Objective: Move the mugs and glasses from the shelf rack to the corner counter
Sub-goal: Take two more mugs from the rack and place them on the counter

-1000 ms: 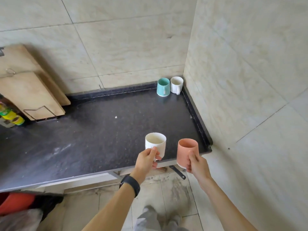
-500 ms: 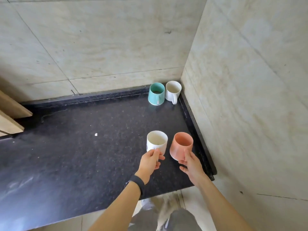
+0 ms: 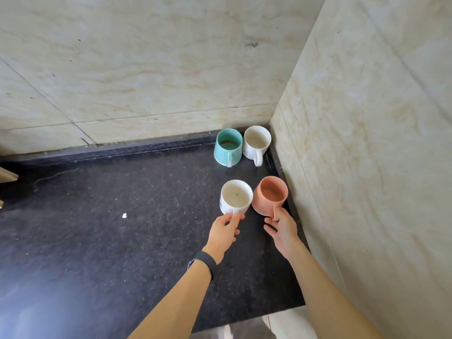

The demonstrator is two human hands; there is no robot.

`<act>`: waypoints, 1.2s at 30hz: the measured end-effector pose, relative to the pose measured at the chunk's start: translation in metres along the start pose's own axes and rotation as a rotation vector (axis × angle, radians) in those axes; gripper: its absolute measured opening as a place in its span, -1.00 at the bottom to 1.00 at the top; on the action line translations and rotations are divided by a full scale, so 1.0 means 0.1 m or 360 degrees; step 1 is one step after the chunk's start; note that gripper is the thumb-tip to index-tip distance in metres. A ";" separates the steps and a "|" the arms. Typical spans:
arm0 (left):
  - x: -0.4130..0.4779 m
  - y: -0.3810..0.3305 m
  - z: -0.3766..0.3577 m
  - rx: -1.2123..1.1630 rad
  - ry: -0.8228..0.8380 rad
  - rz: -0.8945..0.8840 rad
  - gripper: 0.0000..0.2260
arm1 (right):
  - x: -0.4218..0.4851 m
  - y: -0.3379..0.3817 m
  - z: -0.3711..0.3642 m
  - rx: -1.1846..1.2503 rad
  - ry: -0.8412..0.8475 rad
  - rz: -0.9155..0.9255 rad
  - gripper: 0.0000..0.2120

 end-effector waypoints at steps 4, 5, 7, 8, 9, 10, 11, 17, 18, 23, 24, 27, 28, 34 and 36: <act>0.15 -0.09 -0.09 0.0075 0.0017 0.0055 -0.77 | 0.18 0.07 -0.08 -0.0160 -0.0029 0.0107 -0.79; 0.19 -0.11 -0.10 0.0108 0.0025 0.0061 -0.77 | 0.21 0.09 -0.10 -0.0207 -0.0036 0.0158 -0.79; 0.26 -0.14 -0.14 0.0158 0.0037 0.0074 -0.77 | 0.25 0.15 -0.14 -0.0245 -0.0032 0.0221 -0.78; 0.29 -0.15 -0.16 0.0178 0.0037 0.0090 -0.76 | 0.27 0.17 -0.15 -0.0244 -0.0033 0.0229 -0.78; 0.32 -0.15 -0.17 0.0195 0.0034 0.0100 -0.76 | 0.29 0.18 -0.15 -0.0238 -0.0041 0.0231 -0.79; 0.35 -0.15 -0.18 0.0205 0.0030 0.0098 -0.76 | 0.31 0.19 -0.16 -0.0223 -0.0048 0.0228 -0.78; 0.37 -0.15 -0.18 0.0205 0.0026 0.0086 -0.76 | 0.32 0.19 -0.17 -0.0204 -0.0051 0.0227 -0.77; 0.46 -0.15 -0.20 0.0231 0.0014 0.0048 -0.77 | 0.36 0.25 -0.32 -0.0167 -0.0035 0.0266 -0.78; 0.47 -0.16 -0.20 0.0242 0.0000 0.0037 -0.77 | 0.37 0.26 -0.33 -0.0177 -0.0042 0.0263 -0.77; 0.56 -0.25 -0.23 0.0279 -0.0018 -0.0019 -0.75 | 0.37 0.25 -0.35 -0.0169 -0.0035 0.0231 -0.77; 0.57 -0.26 -0.23 0.0291 -0.0007 -0.0042 -0.74 | 0.36 0.26 -0.35 -0.0173 -0.0028 0.0226 -0.76; 0.63 -0.31 -0.23 0.0383 0.0022 -0.0099 -0.73 | 0.31 0.27 -0.37 -0.0191 -0.0036 0.0196 -0.72; 0.64 -0.31 -0.22 0.0410 0.0030 -0.0096 -0.72 | 0.29 0.28 -0.36 -0.0205 -0.0044 0.0189 -0.72; 0.52 -0.32 -0.21 0.0613 0.0132 -0.0052 -0.63 | 0.18 0.42 -0.23 -0.0688 -0.0067 0.0399 -0.59; 0.42 -0.30 -0.16 0.0697 0.0166 -0.0050 -0.59 | 0.03 0.47 -0.13 -0.0942 -0.0084 0.0539 -0.49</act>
Point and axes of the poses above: each hand's wrist, its own x-axis towards the middle knuckle, its own z-axis out of the back of the hand, y = z × x, the point moved 8 cm from there along x, towards the middle knuckle, and after that the axes turned 14 degrees about -y, right-handed, at the moved point
